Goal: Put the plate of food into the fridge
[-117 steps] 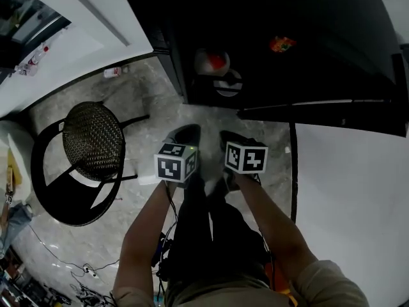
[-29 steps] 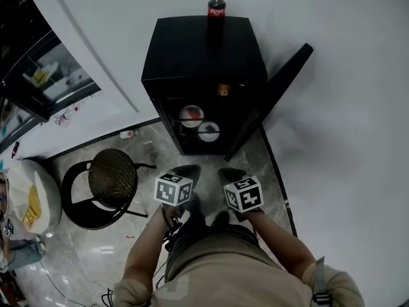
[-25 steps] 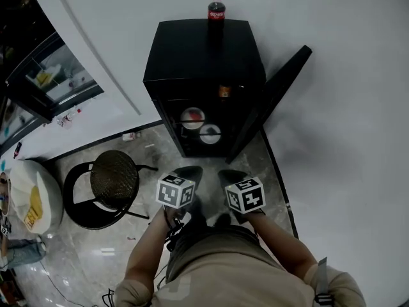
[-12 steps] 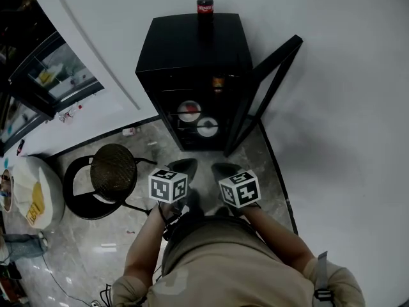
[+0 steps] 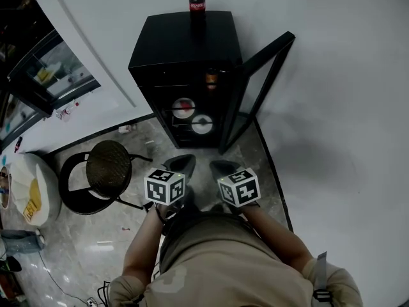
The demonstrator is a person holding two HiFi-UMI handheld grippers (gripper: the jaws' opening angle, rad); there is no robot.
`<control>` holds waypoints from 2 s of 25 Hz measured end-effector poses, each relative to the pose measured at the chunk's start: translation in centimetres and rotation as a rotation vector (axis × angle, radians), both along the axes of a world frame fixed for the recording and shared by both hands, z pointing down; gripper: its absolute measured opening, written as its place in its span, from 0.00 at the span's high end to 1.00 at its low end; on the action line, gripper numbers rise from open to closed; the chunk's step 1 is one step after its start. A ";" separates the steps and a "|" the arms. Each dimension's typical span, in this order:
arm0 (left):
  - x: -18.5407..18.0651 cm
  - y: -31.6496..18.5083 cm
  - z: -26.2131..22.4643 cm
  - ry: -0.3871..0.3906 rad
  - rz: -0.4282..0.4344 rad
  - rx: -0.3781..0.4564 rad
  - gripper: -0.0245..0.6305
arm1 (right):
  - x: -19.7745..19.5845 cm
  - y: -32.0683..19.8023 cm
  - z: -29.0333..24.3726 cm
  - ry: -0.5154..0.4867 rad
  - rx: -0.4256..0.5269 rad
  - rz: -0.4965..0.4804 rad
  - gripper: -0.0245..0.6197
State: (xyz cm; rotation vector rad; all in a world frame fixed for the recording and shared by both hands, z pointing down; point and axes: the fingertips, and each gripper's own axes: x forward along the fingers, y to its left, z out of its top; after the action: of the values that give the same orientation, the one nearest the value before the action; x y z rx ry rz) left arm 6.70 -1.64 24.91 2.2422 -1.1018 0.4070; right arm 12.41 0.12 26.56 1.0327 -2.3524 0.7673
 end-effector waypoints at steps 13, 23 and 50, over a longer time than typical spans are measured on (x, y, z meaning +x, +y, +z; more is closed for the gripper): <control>-2.8 1.8 -4.3 -0.019 -0.130 0.170 0.95 | -2.2 1.4 -0.3 -0.124 -0.113 -0.033 0.93; -4.5 3.7 -4.4 0.073 -0.158 0.138 0.95 | -5.5 2.0 -1.7 -0.166 -0.114 -0.083 0.93; -13.6 3.9 -3.9 0.121 -0.131 0.127 0.95 | -13.9 1.8 -1.1 -0.059 -0.103 -0.083 0.93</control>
State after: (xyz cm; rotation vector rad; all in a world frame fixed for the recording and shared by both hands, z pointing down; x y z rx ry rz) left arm -6.87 2.30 21.03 2.2545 -1.2316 0.1484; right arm -1.46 1.96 25.47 0.8755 -2.3615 0.8887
